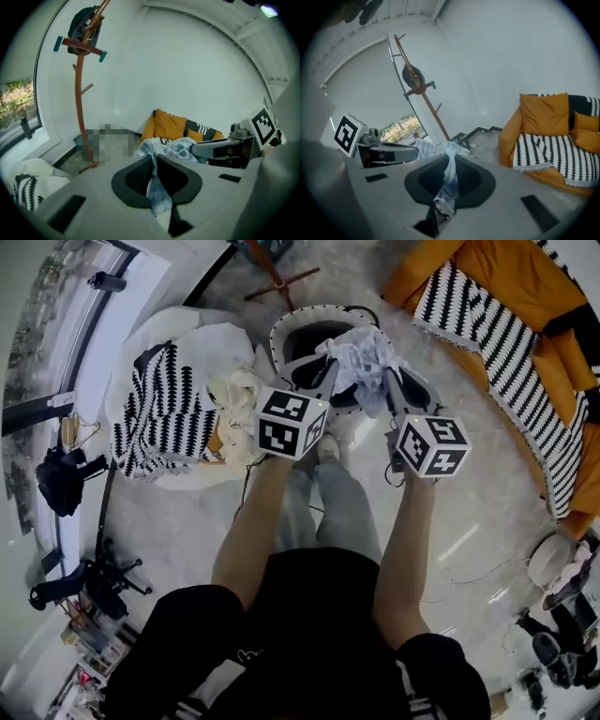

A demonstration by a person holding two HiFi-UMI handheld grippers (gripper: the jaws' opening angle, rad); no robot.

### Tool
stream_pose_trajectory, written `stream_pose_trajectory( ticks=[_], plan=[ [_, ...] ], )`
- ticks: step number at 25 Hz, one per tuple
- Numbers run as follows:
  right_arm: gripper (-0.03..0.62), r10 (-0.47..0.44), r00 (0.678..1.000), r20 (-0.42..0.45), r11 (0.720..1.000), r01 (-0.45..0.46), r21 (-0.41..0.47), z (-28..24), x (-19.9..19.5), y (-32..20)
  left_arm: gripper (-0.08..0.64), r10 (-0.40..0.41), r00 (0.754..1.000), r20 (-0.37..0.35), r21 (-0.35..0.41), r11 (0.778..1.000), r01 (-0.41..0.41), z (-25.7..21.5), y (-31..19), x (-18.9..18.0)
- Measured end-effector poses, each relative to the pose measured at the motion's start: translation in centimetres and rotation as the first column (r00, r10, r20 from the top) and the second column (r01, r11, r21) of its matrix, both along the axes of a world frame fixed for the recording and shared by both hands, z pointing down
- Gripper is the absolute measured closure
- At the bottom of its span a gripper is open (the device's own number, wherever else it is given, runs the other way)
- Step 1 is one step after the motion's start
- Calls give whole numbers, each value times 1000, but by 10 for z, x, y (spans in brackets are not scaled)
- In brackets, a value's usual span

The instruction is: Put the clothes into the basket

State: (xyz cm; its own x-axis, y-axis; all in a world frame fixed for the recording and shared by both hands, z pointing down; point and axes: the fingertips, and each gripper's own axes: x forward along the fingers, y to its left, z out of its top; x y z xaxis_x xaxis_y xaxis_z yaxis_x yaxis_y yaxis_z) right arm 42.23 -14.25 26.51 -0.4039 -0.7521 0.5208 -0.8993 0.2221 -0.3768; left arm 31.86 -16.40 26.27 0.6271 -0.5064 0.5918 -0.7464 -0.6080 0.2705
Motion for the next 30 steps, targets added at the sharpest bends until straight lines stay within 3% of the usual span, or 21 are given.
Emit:
stream_pose_trajectory(
  ticks=[5,10,14,15,17,21,24,26,30],
  plan=[
    [552,-13,1000,5,995,14,-102,105,-7,0,526,-50,999,20,-108,993,52,108,-4,-6],
    [552,-16,1000,5,986,17,-163,201,-22,-8,526,-119,992,48,-202,971,126,207,-7,-20],
    [552,12,996,-88,978,-30,-206,262,-25,-8,526,-189,982,19,-277,942,187,255,2,-29],
    [532,15,992,-124,974,-43,-222,274,-24,-7,525,-209,978,11,-288,936,203,264,4,-32],
    [415,10,984,-176,966,-55,-252,293,-25,-3,507,-233,972,4,-292,930,224,276,7,-38],
    [410,-15,982,-188,958,-39,-283,308,-42,10,485,-277,961,4,-295,918,266,286,17,-64],
    [440,-61,986,-156,958,14,-287,301,-65,14,486,-349,937,-30,-294,899,325,278,23,-89],
    [555,-120,984,-133,958,79,-275,292,-90,15,486,-432,900,-48,-300,866,400,274,29,-119],
    [571,-273,958,-92,943,247,-223,276,-160,17,486,-554,832,-21,-290,800,525,278,46,-190]
  ],
)
